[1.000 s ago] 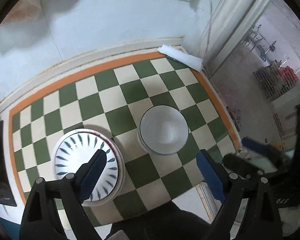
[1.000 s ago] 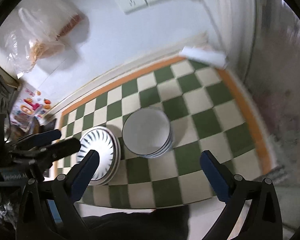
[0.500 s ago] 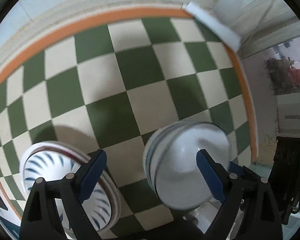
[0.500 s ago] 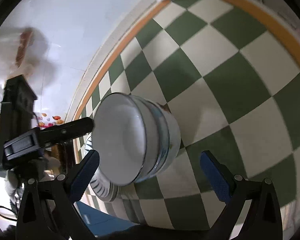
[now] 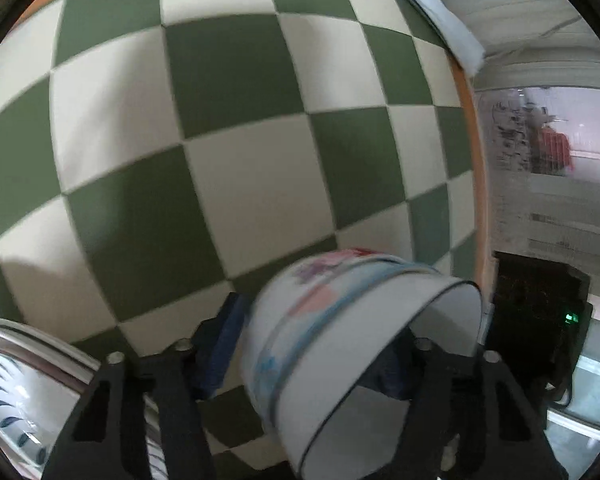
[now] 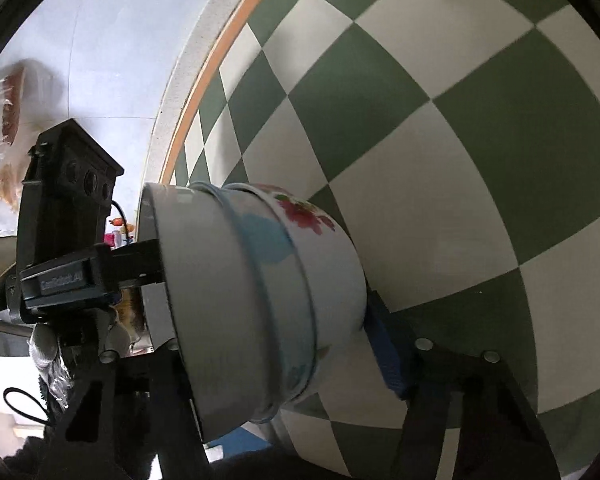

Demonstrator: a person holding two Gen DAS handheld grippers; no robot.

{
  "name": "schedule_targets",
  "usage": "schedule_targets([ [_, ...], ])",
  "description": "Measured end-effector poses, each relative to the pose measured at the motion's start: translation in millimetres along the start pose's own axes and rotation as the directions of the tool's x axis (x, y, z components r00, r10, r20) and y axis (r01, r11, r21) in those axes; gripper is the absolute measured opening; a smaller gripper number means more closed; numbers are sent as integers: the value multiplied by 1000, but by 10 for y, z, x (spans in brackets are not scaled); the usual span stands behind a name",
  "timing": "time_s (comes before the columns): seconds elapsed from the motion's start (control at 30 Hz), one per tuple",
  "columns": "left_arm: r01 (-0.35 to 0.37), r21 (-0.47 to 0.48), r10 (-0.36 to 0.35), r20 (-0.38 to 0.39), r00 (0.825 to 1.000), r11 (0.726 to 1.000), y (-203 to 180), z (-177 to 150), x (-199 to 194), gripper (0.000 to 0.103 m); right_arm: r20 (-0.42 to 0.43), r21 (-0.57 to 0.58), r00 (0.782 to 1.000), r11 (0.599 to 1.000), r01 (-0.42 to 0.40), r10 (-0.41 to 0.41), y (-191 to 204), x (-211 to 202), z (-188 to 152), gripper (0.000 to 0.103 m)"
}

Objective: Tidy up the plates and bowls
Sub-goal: 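Lift the bowl stack with both grippers and carry it over the plates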

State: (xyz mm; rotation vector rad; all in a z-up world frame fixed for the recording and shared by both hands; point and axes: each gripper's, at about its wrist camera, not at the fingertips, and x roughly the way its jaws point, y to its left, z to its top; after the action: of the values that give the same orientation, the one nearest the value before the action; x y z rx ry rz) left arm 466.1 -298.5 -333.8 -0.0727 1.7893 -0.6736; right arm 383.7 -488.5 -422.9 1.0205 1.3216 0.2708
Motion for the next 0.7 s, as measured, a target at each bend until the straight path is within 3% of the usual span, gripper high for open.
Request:
schedule_targets([
  [0.17,-12,-4,12,23,1000,1000,23,-53,-21,57,-11,9,1000,1000,5,-5,-22,33,42,58],
  [0.7,-39,-59,43,67,997,997,138,-127,-357,57,-67,-19,998,1000,-10,8,325,137,21,57],
])
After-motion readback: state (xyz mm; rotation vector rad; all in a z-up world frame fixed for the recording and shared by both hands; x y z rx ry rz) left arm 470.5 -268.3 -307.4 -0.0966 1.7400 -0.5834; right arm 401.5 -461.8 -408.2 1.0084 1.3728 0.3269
